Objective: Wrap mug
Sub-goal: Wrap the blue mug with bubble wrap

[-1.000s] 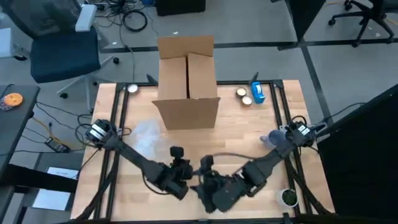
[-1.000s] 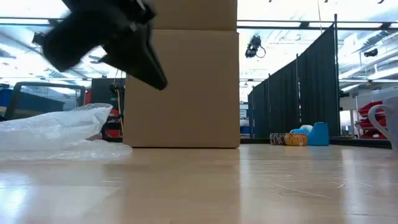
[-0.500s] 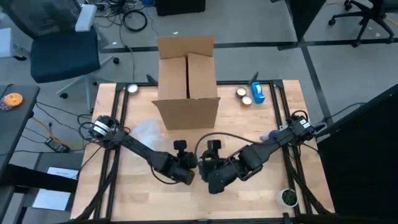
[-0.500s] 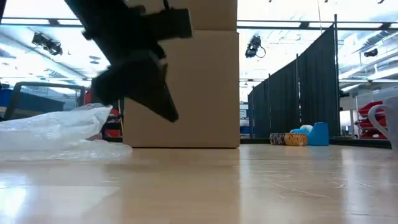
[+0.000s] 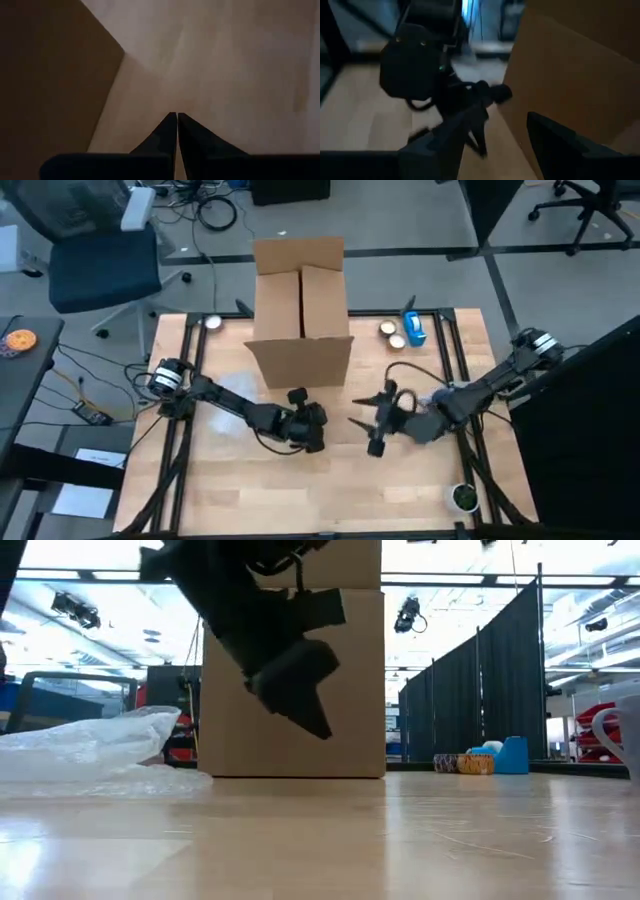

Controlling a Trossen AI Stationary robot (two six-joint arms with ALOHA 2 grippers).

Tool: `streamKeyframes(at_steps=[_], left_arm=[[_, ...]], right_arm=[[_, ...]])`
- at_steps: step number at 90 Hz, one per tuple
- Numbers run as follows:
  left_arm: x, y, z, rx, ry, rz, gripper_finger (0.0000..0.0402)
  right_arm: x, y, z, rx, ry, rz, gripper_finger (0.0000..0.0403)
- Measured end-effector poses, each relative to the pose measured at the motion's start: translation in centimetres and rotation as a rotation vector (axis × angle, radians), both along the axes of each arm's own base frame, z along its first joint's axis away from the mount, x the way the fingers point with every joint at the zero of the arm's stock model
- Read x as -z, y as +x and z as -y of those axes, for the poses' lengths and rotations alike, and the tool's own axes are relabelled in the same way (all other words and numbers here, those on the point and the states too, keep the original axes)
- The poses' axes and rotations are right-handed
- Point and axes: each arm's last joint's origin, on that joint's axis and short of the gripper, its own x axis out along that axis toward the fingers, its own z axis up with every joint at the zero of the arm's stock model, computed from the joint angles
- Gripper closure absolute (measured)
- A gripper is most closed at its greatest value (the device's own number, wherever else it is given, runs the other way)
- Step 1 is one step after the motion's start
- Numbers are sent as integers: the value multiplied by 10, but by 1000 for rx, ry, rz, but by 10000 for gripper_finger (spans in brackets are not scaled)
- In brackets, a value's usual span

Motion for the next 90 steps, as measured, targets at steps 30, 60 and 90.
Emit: streamKeyframes(at_steps=[30,60,90], left_arm=[[-2,7,-21,-62,-13,45,402],[-5,9,-16,-157,-132,164,402],[1,7,16,-69,-164,168,402]], right_arm=[[69,-14,66,217,20,209,244],[92,-11,38,51,112,39,252],[40,-10,4,99,232,-234,281]])
